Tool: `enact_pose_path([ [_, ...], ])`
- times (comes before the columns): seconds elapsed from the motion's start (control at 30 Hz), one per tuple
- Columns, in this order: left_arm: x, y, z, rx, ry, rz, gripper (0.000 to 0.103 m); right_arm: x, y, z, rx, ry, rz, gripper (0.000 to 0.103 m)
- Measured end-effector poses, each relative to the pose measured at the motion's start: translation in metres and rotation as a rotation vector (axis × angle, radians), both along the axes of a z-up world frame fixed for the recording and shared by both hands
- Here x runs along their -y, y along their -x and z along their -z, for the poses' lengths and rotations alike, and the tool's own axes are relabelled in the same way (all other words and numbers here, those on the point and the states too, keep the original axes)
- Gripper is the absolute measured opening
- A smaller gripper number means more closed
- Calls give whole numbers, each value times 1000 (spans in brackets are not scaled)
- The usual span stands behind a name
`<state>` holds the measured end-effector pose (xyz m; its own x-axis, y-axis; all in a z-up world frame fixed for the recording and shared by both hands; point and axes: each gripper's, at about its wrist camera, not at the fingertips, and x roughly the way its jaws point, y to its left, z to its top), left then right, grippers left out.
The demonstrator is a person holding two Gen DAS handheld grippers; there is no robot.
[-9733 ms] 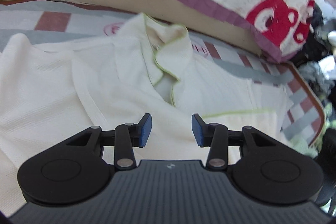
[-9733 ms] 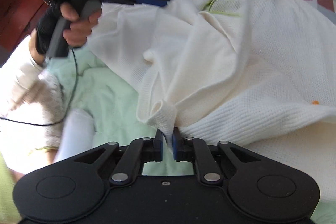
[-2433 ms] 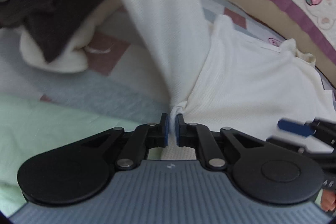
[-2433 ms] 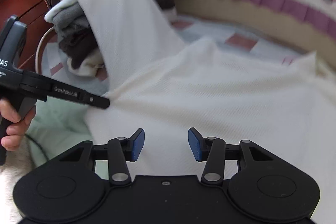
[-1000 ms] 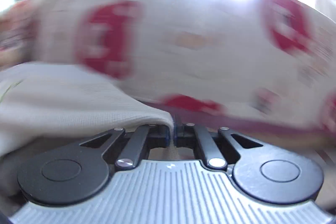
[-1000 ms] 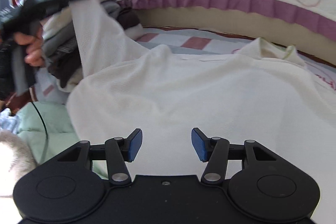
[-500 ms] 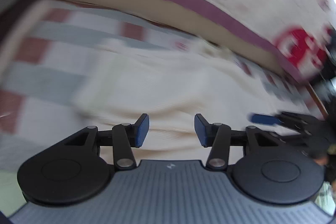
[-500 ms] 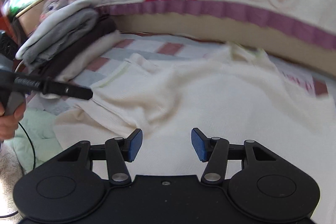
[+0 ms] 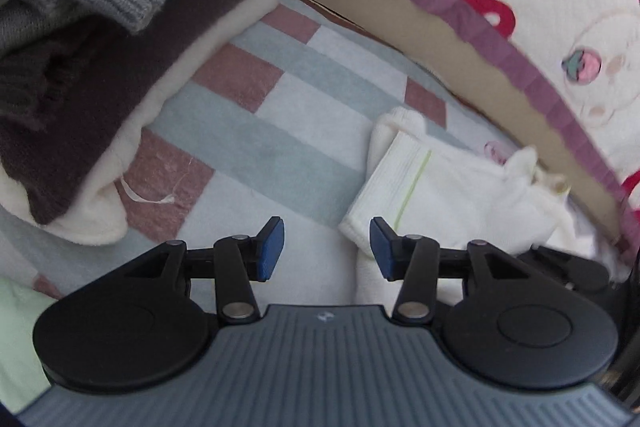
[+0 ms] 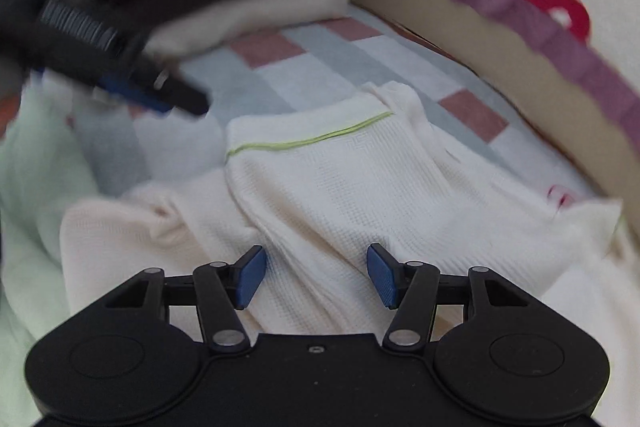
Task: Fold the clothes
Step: 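Grasp the garment edge with the right gripper while the left gripper pinches the hem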
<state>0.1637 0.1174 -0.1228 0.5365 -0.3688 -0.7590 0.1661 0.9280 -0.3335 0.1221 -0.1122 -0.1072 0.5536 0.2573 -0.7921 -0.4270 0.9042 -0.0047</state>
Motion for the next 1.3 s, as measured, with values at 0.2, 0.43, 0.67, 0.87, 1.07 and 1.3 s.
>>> enact_pose_path([
  [0.2,15,15,-15,69,-8,130,47,73,51,-58,156,-260,247,2],
  [0.43,50,34,-16,65,-193,365,57,169,131,-45,119,-30,696,17],
  [0.67,83,51,2,99,-377,486,57,190,156,-32,57,3,775,25],
  [0.87,104,56,13,157,-521,477,68,147,161,-51,127,-107,470,60],
  [1.07,113,60,12,222,-568,456,63,105,151,-26,74,-4,291,61],
  [1.3,68,52,9,81,-421,256,11,86,136,-17,30,123,168,61],
])
